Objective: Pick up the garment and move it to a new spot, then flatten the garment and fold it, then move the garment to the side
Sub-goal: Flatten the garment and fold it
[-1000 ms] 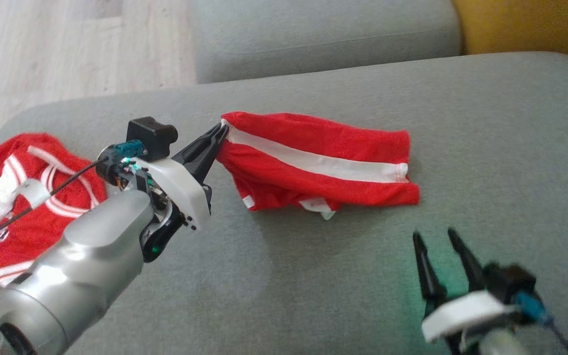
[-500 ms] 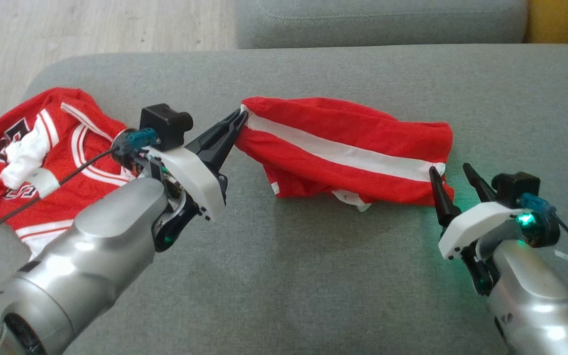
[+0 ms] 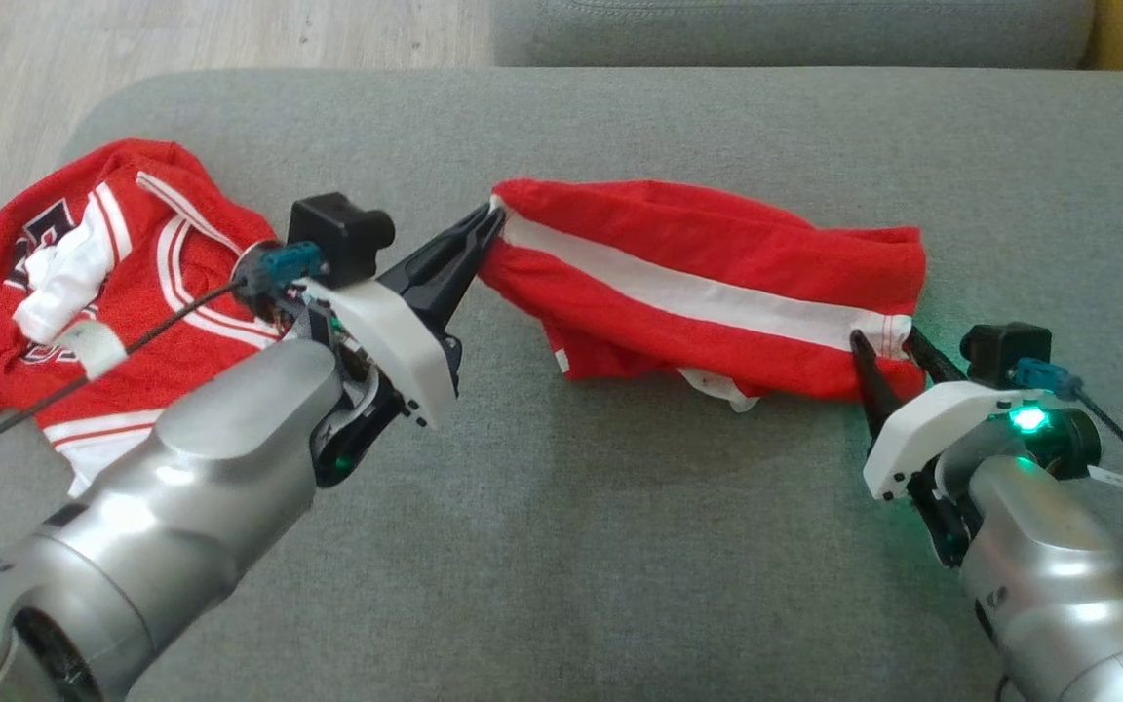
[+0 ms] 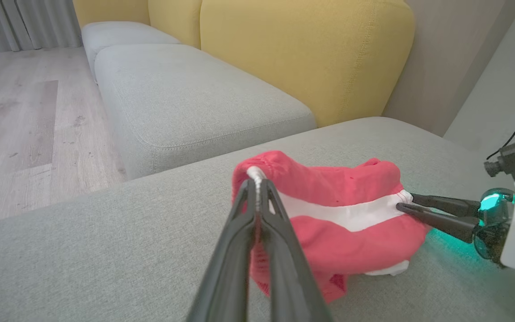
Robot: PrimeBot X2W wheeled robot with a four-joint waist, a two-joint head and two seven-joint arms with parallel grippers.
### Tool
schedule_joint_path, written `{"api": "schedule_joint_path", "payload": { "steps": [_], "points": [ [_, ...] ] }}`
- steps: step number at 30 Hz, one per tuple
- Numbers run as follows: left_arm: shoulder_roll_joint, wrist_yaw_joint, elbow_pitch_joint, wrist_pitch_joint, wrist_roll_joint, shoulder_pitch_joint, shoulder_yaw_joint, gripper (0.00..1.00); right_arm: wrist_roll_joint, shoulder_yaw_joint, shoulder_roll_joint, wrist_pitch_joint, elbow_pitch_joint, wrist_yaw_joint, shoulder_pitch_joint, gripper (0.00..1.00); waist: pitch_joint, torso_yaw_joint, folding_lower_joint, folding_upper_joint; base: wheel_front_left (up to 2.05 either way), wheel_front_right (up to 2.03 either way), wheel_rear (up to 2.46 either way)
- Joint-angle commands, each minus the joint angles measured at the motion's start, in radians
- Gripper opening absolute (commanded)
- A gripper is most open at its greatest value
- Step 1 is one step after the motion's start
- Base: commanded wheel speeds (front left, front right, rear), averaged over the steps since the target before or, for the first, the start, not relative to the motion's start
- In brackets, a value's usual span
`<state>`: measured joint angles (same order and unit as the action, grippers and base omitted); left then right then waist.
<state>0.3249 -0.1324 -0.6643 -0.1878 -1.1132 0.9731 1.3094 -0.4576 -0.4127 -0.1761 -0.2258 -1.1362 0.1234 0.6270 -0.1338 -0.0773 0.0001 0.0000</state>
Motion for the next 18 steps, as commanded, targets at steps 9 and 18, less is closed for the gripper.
{"api": "schedule_joint_path", "payload": {
  "steps": [9, 18],
  "points": [
    [0.018, 0.002, 0.028, -0.001, 0.016, 0.095, -0.03, 0.0, -0.055, -0.08, -0.011, -0.022, -0.022, 0.007, 0.078, 0.0, -0.037, -0.019, -0.0001, 0.0, 0.0, 0.0, 0.0],
    [0.021, 0.002, -0.008, -0.047, 0.07, 0.201, -0.041, 0.0, -0.007, 0.024, -0.133, -0.036, 0.133, 0.007, 0.247, 0.0, -0.057, 0.03, -0.0001, 0.0, 0.0, 0.0, 0.0]
  ]
}}
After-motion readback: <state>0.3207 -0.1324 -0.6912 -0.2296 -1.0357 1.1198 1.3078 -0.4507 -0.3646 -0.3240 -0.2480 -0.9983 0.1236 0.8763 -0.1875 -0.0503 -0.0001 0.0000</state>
